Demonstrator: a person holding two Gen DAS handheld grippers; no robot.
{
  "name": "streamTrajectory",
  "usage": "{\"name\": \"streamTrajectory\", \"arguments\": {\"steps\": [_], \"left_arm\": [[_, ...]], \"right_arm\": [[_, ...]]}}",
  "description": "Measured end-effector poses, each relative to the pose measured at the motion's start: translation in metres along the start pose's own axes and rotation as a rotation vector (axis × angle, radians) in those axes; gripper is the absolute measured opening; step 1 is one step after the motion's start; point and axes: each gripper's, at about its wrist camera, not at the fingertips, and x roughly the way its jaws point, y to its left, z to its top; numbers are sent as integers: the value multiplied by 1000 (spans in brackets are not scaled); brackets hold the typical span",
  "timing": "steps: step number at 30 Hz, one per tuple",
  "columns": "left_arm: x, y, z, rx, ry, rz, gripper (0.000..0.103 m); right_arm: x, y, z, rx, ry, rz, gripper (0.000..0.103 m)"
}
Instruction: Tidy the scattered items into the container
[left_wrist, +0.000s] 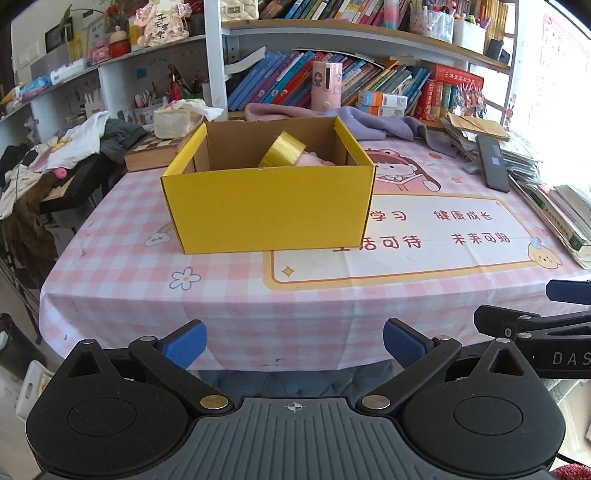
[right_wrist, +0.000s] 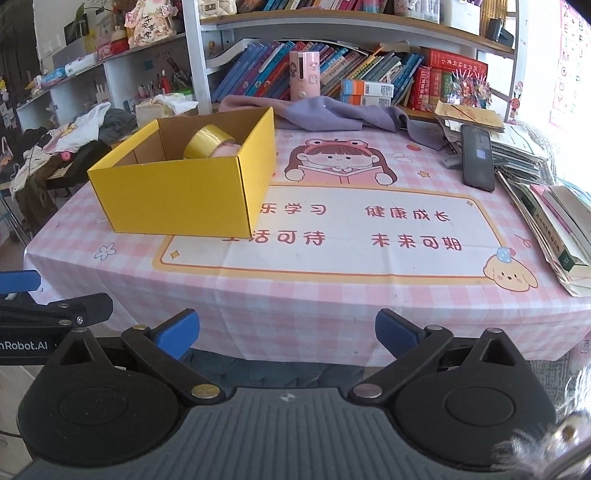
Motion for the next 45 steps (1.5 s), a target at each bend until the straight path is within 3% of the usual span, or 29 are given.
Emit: {"name": "streamTrajectory", "arguments": {"steps": [13,45], "left_arm": [[6,0,-4,-19,53,-22,103],[4,-14,-3,16,53,-36,103]], "right_arm": [[-3,-1,-6,-7,11,-13,103],[-7,-9,-6,3,3,-37,103]]}}
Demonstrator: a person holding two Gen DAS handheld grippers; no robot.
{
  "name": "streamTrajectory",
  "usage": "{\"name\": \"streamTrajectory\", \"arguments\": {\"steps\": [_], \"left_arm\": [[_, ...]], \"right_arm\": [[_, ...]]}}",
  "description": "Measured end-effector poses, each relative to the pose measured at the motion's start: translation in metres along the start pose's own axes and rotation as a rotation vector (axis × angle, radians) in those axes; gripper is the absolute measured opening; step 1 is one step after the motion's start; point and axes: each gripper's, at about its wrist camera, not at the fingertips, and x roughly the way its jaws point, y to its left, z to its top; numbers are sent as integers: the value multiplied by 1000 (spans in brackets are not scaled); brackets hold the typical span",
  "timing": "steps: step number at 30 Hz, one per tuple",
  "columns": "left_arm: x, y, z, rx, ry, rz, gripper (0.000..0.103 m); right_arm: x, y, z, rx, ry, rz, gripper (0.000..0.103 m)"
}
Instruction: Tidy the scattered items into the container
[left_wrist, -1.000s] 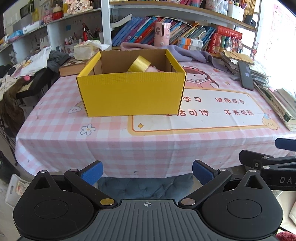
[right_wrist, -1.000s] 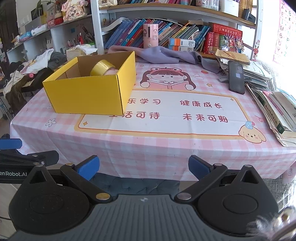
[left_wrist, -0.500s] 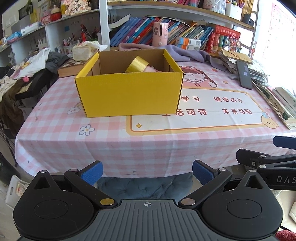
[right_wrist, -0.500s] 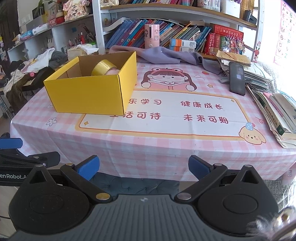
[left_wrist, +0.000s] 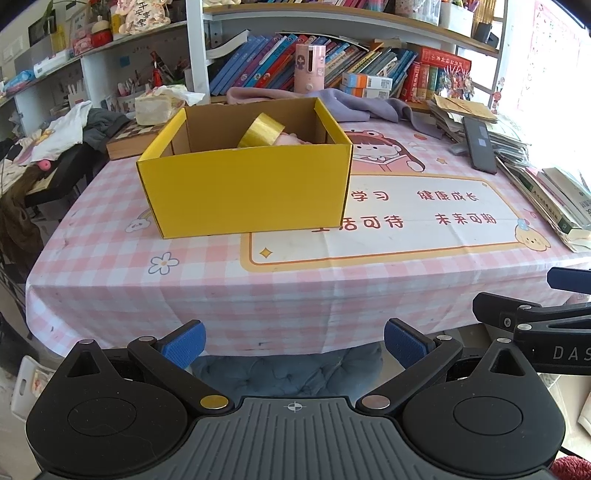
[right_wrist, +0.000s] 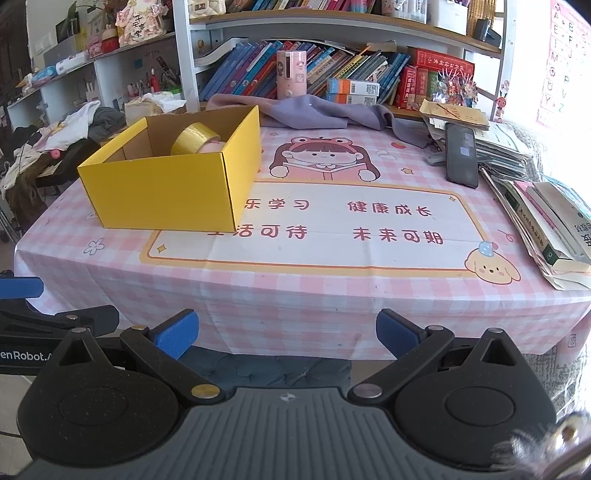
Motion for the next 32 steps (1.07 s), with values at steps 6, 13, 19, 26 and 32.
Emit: {"name": "streamTrajectory", "arguments": {"steps": [6,13,19,26,32], "left_arm": [[0,-1,1,3,2,-1,103],[1,-1,1,1,8,3,103],[3,2,1,-8,14,0,103],[6,3,2,-15,20,-1,103],[10,2,3,-8,21,3,103]], "right_arm": [[0,-1,0,2,1,-3,103],[1,-2,0,2,6,-4,103],[3,-1,1,-1,10,-2,103],[5,0,1,-4,15,-4,103],[10,0,2,-1,24,-6,103]]}}
